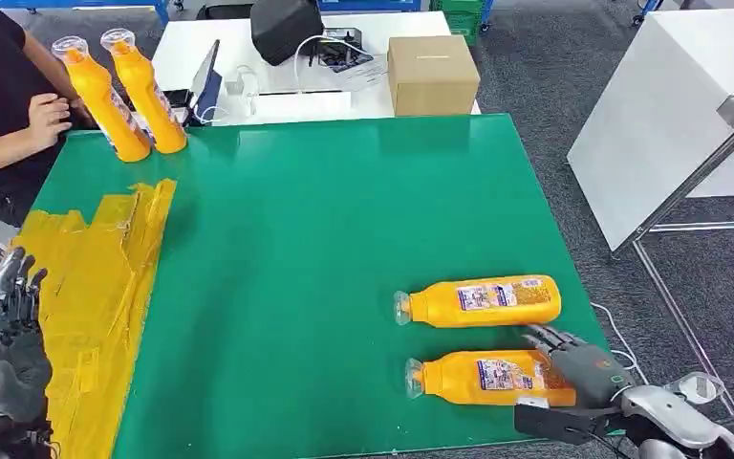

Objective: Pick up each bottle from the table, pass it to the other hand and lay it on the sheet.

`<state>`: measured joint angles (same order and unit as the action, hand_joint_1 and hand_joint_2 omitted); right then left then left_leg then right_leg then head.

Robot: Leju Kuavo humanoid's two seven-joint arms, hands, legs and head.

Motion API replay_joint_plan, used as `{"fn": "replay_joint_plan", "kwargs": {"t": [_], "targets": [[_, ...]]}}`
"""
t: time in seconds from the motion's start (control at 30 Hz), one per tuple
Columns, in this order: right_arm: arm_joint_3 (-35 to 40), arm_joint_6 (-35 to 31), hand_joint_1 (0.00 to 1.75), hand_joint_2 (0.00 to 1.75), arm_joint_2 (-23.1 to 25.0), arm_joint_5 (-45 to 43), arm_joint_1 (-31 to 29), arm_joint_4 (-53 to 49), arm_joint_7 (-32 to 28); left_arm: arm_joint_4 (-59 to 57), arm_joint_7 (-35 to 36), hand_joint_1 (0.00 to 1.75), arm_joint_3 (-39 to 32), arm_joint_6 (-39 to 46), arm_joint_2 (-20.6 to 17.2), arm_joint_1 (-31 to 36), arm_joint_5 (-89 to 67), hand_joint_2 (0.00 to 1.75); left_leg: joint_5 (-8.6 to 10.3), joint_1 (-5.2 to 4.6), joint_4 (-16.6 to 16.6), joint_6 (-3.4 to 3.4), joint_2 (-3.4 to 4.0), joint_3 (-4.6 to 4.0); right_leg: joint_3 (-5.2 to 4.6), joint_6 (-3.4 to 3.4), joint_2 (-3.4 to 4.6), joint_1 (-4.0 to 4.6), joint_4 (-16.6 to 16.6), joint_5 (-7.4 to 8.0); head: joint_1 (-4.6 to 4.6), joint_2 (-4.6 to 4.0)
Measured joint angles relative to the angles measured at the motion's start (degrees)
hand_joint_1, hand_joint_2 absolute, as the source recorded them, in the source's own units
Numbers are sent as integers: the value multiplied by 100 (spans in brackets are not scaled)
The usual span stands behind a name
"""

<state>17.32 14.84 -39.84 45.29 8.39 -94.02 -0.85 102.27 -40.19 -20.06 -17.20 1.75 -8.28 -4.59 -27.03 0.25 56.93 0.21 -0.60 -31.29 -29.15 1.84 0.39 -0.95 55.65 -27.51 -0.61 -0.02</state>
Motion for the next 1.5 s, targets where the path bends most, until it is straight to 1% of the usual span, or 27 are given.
{"fn": "replay_joint_plan", "kwargs": {"t": [0.03,0.07,0.1,0.27,0.33,0.4,0.5,0.7,0.73,0.83,0.9,0.93,1.03,1.13,1.17,1.23,1.33,1.37,1.43,1.5], "targets": [[103,2,0,175,26,50,-64,103,13,-35,0,0,9,-7,-2,29,-2,0,0,0,0,0,1,1,1,0,0,0,0,0,-2,0],[194,2,162,175,48,76,-147,205,15,-70,0,0,20,-9,-4,62,0,0,0,2,0,0,3,3,1,0,1,2,0,0,0,0],[286,2,175,175,74,127,-250,308,24,-113,0,0,41,-11,-4,99,-2,0,0,4,0,0,4,8,3,0,7,6,0,0,0,0],[803,-48,175,175,299,373,-722,952,39,-310,0,0,138,-20,-4,281,-13,0,-12,22,-2,-1,51,59,31,-3,58,22,-6,2,2,0],[959,-129,175,175,439,404,-896,1179,46,-384,2,0,184,-7,-4,344,-15,0,-37,38,-4,-11,73,108,27,-5,76,33,-20,0,0,0],[1073,-184,175,175,529,404,-1022,1361,46,-437,0,0,230,22,-7,380,-15,0,-62,49,-9,-20,87,153,76,-14,98,49,-33,-7,4,0],[1184,-357,175,175,621,325,-1109,1536,46,-503,2,0,262,44,-11,421,-4,0,-70,66,-10,-26,130,195,114,-18,134,70,-45,-4,4,0],[1206,-602,175,175,703,-40,-1093,1608,59,-590,2,0,269,18,-37,440,72,0,-69,67,-9,-24,137,223,138,-28,141,71,-50,8,4,0],[1202,-682,175,175,721,-163,-1069,1604,14,-610,2,0,269,-24,-37,440,103,175,-70,68,-9,-24,138,223,139,-28,142,71,-51,8,4,0],[1119,-988,175,175,782,-844,-904,1462,-287,-747,6,0,264,-368,-29,434,294,175,-70,68,-8,-23,134,216,141,-27,140,70,-51,7,7,0],[1066,-1104,175,175,925,-1394,-772,1287,-641,-822,142,0,262,-742,5,426,637,175,-53,68,-6,-15,126,195,180,-25,134,70,-50,12,9,0],[1014,-1141,175,175,1059,-1679,-705,1168,-849,-848,279,0,260,-951,48,416,896,175,-47,68,-4,-15,119,179,166,-22,130,70,-47,16,0,0],[920,-1108,175,175,1522,-2162,-624,959,-1257,-907,706,0,317,-1334,171,389,1575,175,-44,68,-4,-18,104,145,136,-22,120,70,-41,15,-2,0],[815,-1041,175,175,1906,-2326,-676,826,-1363,-955,892,0,433,-1408,267,384,1821,175,-37,68,-4,-24,83,112,112,-22,95,71,-39,13,2,0],[773,-1014,175,175,2005,-2427,-723,813,-1445,-966,966,0,480,-1423,304,377,1924,175,-37,68,-4,-23,69,104,108,-22,90,71,-38,13,2,0],[697,-938,175,175,2268,-2705,-899,806,-1587,-990,1077,0,582,-1423,367,377,2091,175,-33,64,-4,-21,69,82,88,-22,86,69,-37,13,0,0],[673,-787,175,175,2569,-3072,-1335,813,-1591,-1014,1174,0,864,-1332,487,454,2216,175,-29,58,-2,-16,69,77,79,-22,84,60,-38,13,2,0],[673,-761,175,175,2679,-3169,-1514,826,-1576,-1014,1187,0,1024,-1268,529,499,2244,175,-25,55,-1,-12,64,75,79,-22,71,55,-38,13,2,0],[673,-723,175,175,2811,-3270,-1756,850,-1558,-1014,1196,0,1273,-1204,599,558,2269,175,-23,51,-1,-8,44,69,81,-21,53,52,-38,13,4,0],[688,-710,175,175,2942,-3320,-1935,880,-1552,-1012,1217,0,1546,-1108,658,580,2264,175,-23,47,0,-8,41,67,81,-21,51,49,-38,13,2,0]]}}
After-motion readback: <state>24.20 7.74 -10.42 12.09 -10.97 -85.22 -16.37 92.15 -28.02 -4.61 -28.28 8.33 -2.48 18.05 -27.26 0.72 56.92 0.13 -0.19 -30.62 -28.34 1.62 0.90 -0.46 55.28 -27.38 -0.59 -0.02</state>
